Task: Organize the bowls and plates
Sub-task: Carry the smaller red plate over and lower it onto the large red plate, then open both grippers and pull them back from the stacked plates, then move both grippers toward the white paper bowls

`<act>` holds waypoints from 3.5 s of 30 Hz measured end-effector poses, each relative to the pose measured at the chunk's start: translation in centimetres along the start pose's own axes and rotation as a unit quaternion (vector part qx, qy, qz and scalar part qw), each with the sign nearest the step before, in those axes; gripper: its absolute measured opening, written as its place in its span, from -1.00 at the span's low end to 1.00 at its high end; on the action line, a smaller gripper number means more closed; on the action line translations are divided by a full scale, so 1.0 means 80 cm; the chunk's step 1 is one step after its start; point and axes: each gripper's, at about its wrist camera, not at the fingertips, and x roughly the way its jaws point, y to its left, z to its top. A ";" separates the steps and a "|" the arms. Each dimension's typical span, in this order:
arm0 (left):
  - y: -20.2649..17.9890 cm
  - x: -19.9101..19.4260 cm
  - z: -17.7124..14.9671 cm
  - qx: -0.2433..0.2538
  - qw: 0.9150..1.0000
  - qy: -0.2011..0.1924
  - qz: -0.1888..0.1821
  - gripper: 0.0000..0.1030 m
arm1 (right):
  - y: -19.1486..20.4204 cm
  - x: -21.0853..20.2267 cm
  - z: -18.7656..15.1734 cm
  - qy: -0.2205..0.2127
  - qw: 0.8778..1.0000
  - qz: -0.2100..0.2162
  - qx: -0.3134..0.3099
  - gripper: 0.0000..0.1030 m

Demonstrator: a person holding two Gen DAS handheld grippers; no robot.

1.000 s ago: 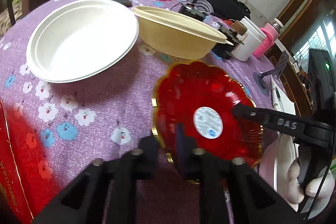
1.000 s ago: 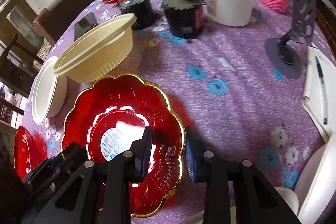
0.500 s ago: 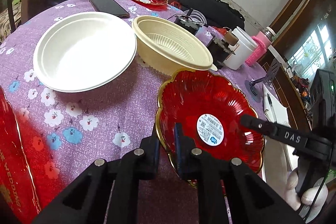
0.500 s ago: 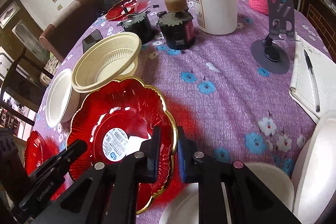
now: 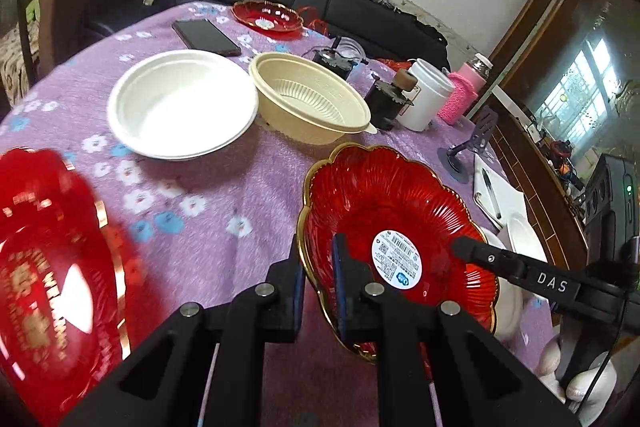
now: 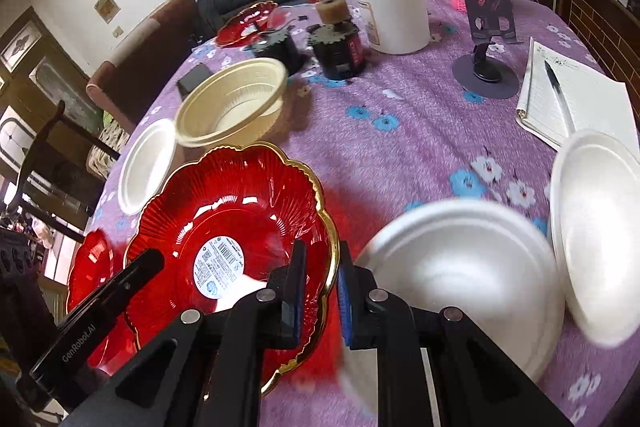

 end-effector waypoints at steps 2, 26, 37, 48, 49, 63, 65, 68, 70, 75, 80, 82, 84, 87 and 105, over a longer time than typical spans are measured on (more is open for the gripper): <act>0.005 -0.016 -0.005 -0.003 1.000 -0.003 -0.001 -0.77 | 0.012 -0.012 -0.008 -0.008 1.000 0.002 -0.006 -0.72; 0.193 -0.198 -0.028 -0.108 0.984 -0.105 0.090 -0.77 | 0.263 0.003 -0.074 0.006 0.990 0.082 -0.116 -0.72; 0.265 -0.162 -0.039 -0.146 0.979 -0.055 0.134 -0.77 | 0.308 0.086 -0.095 0.054 0.987 0.062 -0.136 -0.71; 0.261 -0.152 -0.039 -0.140 0.981 -0.037 0.130 -0.46 | 0.311 0.110 -0.096 0.054 0.987 0.031 -0.147 -0.69; 0.260 -0.151 -0.039 -0.138 0.981 -0.037 0.128 -0.40 | 0.311 0.109 -0.096 0.052 0.987 0.029 -0.149 -0.69; 0.265 -0.172 -0.035 -0.162 0.983 -0.027 0.077 0.17 | 0.324 0.115 -0.097 0.028 0.983 -0.017 -0.180 -0.63; 0.267 -0.182 -0.034 -0.165 0.983 -0.038 0.076 0.19 | 0.328 0.117 -0.099 0.021 0.982 -0.028 -0.188 -0.64; 0.268 -0.192 -0.033 -0.167 0.982 -0.045 0.076 0.22 | 0.334 0.122 -0.102 0.026 0.979 -0.026 -0.202 -0.61; 0.266 -0.199 -0.035 -0.164 0.981 -0.053 0.088 0.37 | 0.336 0.124 -0.105 0.019 0.977 -0.038 -0.210 -0.60; 0.260 -0.216 -0.038 -0.156 0.981 -0.070 0.088 0.39 | 0.333 0.101 -0.103 -0.009 0.982 -0.014 -0.190 -0.11; 0.245 -0.232 -0.039 -0.131 0.981 -0.096 0.107 0.39 | 0.327 0.057 -0.101 -0.056 0.983 -0.008 -0.177 -0.05; 0.234 -0.242 -0.041 -0.114 0.980 -0.113 0.120 0.39 | 0.323 0.034 -0.105 -0.080 0.981 -0.008 -0.175 0.02; 0.218 -0.254 -0.044 -0.091 0.975 -0.143 0.141 0.40 | 0.315 0.008 -0.111 -0.110 0.979 -0.009 -0.170 0.20; 0.187 -0.277 -0.051 -0.052 0.960 -0.204 0.185 0.69 | 0.302 -0.028 -0.121 -0.154 0.975 -0.011 -0.159 0.34; 0.019 -0.250 -0.090 0.122 0.948 -0.208 0.206 1.00 | 0.151 -0.106 -0.187 -0.232 0.969 -0.071 -0.047 0.73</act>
